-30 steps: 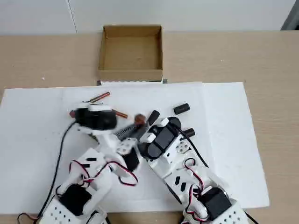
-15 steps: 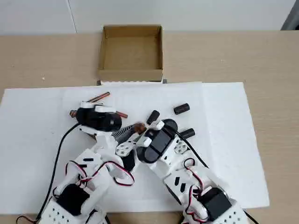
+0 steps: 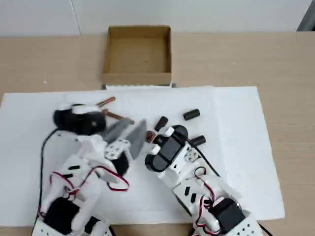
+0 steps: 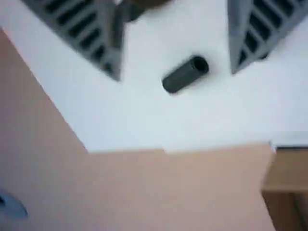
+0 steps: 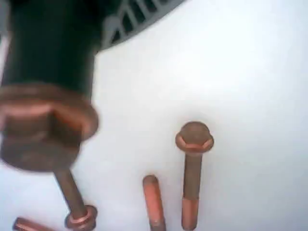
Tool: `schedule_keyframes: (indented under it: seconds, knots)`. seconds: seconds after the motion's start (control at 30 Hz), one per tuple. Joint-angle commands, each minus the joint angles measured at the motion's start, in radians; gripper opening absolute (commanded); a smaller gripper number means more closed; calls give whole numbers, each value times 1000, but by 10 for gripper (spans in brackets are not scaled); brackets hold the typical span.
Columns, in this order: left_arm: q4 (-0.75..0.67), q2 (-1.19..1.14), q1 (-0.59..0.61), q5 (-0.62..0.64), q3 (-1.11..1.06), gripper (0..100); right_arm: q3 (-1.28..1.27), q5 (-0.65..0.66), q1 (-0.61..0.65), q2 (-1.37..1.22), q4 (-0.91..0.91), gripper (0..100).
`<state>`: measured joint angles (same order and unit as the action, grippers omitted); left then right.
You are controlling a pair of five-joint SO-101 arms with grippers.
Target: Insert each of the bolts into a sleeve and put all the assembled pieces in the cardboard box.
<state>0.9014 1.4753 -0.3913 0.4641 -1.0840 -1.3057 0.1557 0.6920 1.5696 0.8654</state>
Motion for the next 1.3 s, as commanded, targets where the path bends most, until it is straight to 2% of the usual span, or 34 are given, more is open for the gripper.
schedule_keyframes:
  seconds: [0.0,0.2,0.3,0.4,0.53,0.63,0.77,1.1,1.27]
  knots:
    - [5,9,81,-9,61,1,75,2,-16,8,-19,3]
    - [75,9,232,-9,22,6,78,-2,-147,8,-19,3]
    - [100,9,278,-18,-67,6,78,-84,-219,-1,-19,3]
    - [98,9,293,-94,-165,6,75,-149,-275,-7,-16,3]
    - [98,9,287,-184,-249,6,133,-190,-288,-90,39,3]
    - [98,9,288,-267,-283,6,259,-285,-292,-216,94,3]
    - [98,9,287,-322,-309,6,431,-319,-292,-447,99,3]
    - [43,9,285,-325,-421,6,850,-311,-294,-957,-53,4]
    - [43,9,285,-325,-446,6,1112,-241,-294,-1233,-64,4]
